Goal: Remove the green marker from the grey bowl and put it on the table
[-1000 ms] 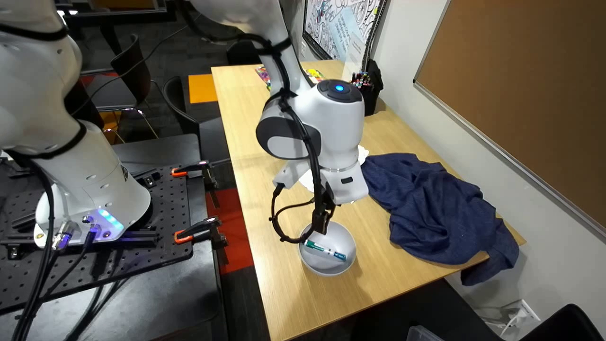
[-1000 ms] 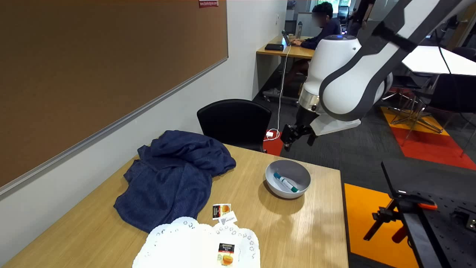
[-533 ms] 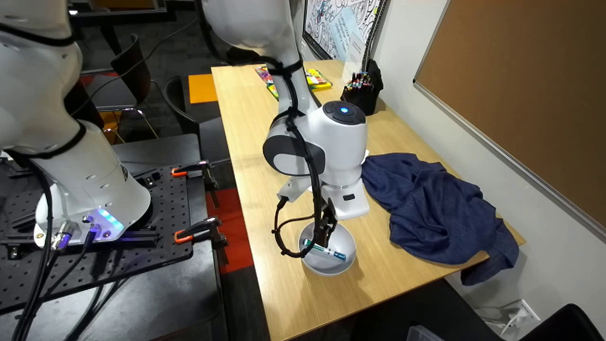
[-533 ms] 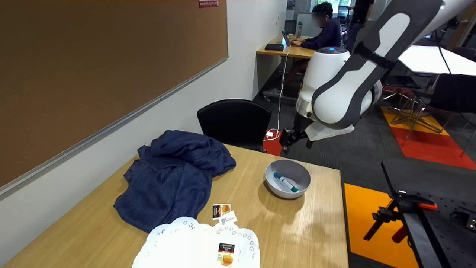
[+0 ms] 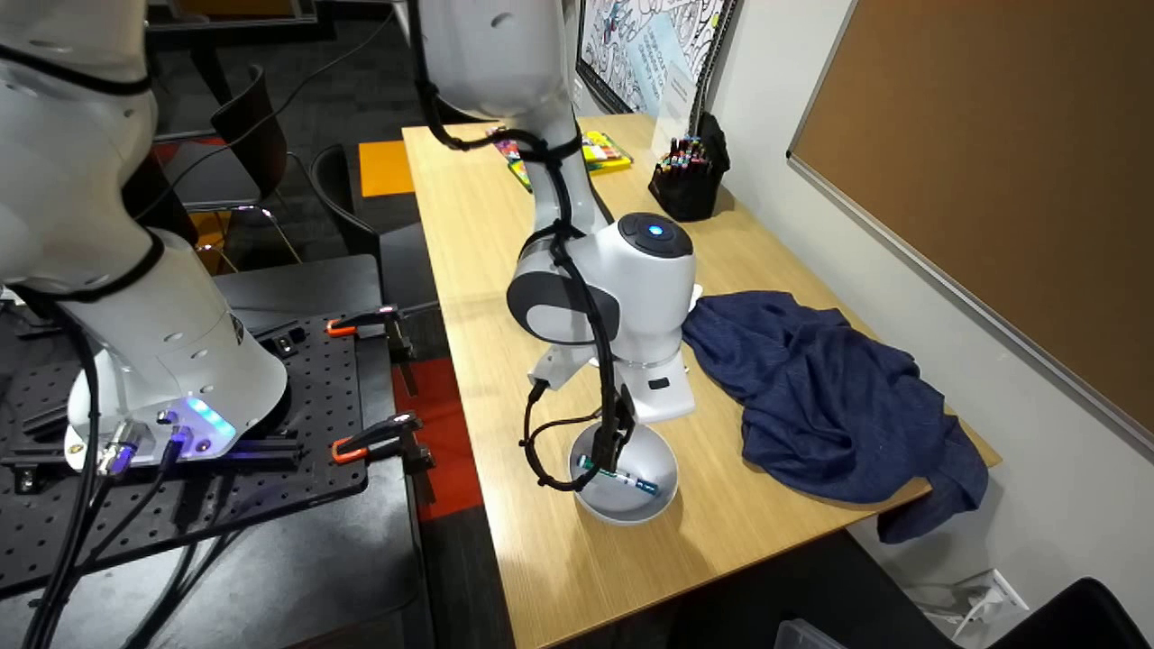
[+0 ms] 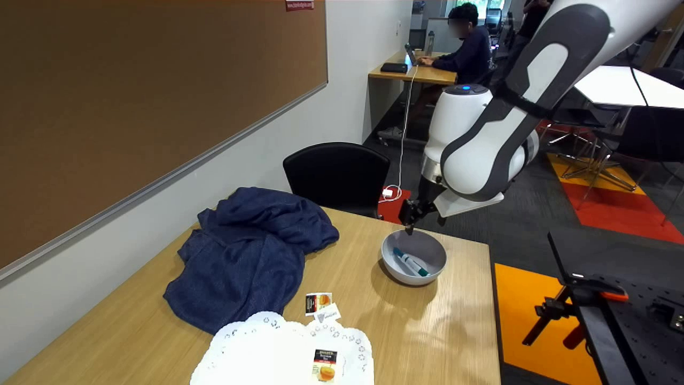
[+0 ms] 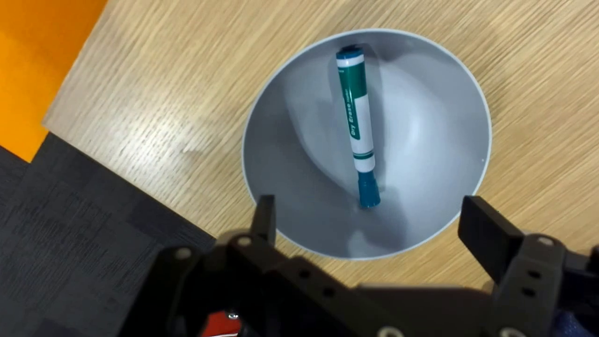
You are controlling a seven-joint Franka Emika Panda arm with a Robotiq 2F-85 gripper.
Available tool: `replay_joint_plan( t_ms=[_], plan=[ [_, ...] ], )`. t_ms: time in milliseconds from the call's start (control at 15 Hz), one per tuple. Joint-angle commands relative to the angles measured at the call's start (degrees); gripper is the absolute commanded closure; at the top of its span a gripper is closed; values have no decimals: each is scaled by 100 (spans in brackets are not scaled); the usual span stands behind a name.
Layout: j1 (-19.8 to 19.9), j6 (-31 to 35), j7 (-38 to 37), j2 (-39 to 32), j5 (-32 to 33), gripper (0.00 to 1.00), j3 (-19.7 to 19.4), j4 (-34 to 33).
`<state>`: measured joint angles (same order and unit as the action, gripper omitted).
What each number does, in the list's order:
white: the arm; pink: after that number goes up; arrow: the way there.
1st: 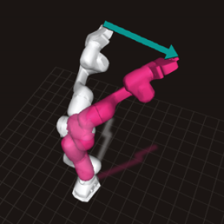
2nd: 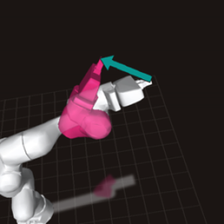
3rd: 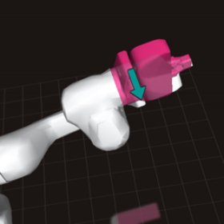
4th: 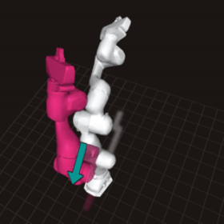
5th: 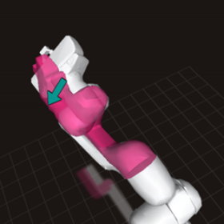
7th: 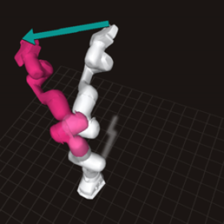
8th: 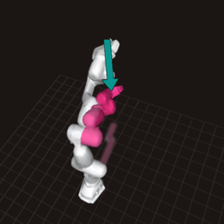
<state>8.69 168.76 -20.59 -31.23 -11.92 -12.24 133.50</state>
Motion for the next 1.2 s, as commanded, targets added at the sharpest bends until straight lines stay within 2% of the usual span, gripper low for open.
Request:
replay_joint_plan(
  t_ms=[0, 200, 600, 1000, 1133],
  plan=[
    [202, 137, 131, -469, -280, 0, 275, -362],
    [358, 162, 191, -834, -398, 0, 428, -646],
    [513, 26, 187, -1398, -445, 0, 456, -1085],
    [525, -73, 197, -1891, -401, 13, 443, -1493],
    [539, -62, 213, -1997, -403, 13, 463, -1602]
  ],
)
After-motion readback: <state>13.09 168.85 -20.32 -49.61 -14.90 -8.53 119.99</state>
